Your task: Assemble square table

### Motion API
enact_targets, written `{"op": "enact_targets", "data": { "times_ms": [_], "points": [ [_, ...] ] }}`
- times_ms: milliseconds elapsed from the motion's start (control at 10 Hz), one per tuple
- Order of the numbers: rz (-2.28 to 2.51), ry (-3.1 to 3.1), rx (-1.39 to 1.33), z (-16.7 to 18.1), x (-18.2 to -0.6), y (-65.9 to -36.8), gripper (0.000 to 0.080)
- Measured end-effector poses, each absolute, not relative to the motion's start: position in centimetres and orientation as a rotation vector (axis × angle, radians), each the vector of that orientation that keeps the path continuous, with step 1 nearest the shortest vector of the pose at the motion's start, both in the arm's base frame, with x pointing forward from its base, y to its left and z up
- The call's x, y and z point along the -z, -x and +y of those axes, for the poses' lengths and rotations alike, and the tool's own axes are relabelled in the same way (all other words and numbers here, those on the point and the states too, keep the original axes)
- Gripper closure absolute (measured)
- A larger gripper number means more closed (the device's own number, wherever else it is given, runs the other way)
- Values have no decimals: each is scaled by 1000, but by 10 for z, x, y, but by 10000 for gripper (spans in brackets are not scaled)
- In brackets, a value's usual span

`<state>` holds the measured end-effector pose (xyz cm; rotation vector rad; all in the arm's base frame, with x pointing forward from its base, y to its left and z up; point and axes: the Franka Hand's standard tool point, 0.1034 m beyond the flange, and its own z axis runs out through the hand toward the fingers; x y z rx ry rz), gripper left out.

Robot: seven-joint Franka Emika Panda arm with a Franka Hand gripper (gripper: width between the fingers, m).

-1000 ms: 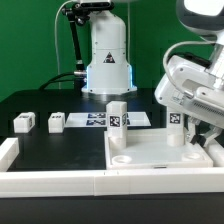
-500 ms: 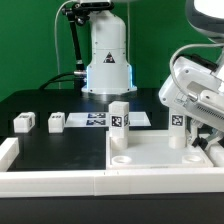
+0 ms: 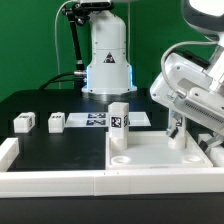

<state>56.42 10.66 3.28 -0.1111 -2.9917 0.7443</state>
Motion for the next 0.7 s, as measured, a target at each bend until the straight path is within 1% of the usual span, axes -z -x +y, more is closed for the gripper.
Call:
{"op": "enact_targets", "data": {
  "times_ms": [100, 200, 300, 400, 600, 700],
  "points": [
    [-2992, 123, -750, 105, -35, -565, 171],
    [-2992, 134, -755, 104, -37, -566, 171],
    [-2997, 148, -761, 105, -43, -567, 154],
    [-3016, 183, -760, 106, -54, -570, 154],
    [-3055, 267, -767, 103, -85, -570, 150],
    [-3068, 291, -769, 99, -99, -569, 150]
  ]
}}
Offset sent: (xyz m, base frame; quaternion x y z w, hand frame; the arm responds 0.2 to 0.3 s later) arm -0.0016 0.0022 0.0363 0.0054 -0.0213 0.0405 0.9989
